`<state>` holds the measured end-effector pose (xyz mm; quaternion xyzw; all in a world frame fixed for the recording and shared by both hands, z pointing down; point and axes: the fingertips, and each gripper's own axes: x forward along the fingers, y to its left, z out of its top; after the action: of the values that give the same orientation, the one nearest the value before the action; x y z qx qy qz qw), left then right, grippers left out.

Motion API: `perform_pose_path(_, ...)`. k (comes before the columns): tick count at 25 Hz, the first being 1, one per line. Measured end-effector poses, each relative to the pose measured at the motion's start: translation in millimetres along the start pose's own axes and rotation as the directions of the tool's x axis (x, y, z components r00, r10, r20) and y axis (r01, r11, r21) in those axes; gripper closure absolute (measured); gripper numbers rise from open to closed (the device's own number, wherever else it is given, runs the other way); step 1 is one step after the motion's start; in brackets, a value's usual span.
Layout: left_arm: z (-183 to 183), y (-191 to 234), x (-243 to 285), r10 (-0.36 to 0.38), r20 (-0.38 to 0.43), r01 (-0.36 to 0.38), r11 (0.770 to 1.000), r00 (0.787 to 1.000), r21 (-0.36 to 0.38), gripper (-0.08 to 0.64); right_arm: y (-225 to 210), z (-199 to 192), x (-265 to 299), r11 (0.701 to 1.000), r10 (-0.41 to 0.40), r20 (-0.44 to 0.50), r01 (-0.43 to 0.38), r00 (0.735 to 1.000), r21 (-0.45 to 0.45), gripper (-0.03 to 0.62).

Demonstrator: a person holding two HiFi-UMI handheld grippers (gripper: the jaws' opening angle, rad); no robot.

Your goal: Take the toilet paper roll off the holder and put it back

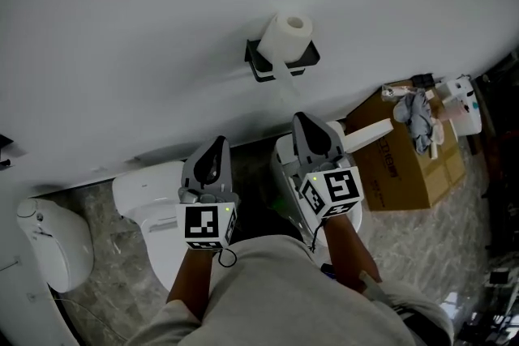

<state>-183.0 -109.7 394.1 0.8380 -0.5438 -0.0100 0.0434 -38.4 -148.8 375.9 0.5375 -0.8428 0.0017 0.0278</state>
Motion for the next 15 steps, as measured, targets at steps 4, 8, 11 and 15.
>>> perform_pose_path(4,-7.0,-5.7,-14.0,-0.013,0.002,0.013,1.000,1.000,-0.014,0.548,5.4,-6.8,-19.8,1.000,-0.029,-0.006,0.029,1.000,0.010,0.588)
perform_pose_path(8,-6.4,-11.7,-18.7,-0.021,0.018,0.021,0.999,1.000,-0.028,0.549,10.6,-5.8,-32.6,0.998,-0.036,-0.021,0.035,0.999,-0.059,0.588)
perform_pose_path(11,-4.0,-14.5,-22.6,-0.016,0.020,0.017,0.999,1.000,-0.036,0.549,14.9,3.2,-39.9,0.996,-0.027,-0.014,0.026,1.000,-0.089,0.588)
perform_pose_path(15,-2.7,-16.5,-21.2,-0.014,0.028,0.015,0.999,1.000,-0.033,0.549,19.8,12.3,-43.0,0.993,-0.005,0.002,0.005,1.000,-0.114,0.588)
